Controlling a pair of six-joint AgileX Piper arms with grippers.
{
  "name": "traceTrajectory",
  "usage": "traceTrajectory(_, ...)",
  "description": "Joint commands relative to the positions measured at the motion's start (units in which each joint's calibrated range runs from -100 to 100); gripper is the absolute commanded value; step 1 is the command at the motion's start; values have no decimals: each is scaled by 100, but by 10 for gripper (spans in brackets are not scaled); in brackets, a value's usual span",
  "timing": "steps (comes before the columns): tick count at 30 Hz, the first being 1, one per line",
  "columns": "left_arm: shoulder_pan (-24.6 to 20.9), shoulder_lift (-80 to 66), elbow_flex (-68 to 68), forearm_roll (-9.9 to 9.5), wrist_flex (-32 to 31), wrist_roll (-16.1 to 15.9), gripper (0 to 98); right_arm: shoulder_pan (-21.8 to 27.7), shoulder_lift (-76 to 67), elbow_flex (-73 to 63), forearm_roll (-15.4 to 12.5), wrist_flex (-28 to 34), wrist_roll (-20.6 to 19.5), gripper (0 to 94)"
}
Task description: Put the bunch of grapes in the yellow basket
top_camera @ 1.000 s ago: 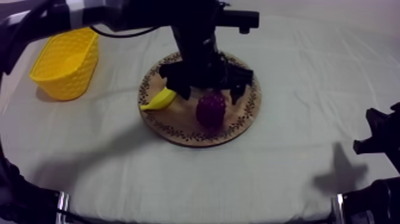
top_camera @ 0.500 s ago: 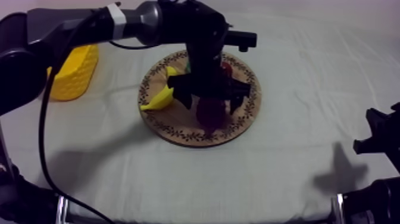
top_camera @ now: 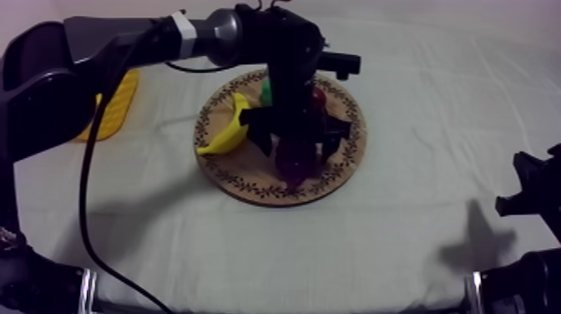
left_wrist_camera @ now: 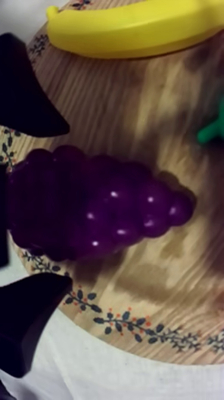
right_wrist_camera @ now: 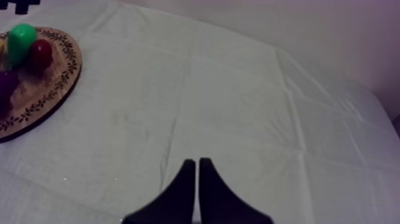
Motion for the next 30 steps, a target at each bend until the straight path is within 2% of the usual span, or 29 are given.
traceTrajectory(1,11,28,-45,4,31,-19,751,-2,0,-4,-2,2,-2,3)
traceTrajectory(6,39,80,-100,2,79,-23,620,-2,0,-4,-2,2,-2,3)
traceTrajectory(10,67,94,-110,5,89,-29,571,-2,0,-4,-2,2,-2,3)
traceTrajectory(20,120,-84,2,-26,85,-29,559,-2,0,-4,-2,2,-2,3)
traceTrajectory(30,53,-887,186,-80,84,-150,563,-2,0,-4,-2,2,-2,3)
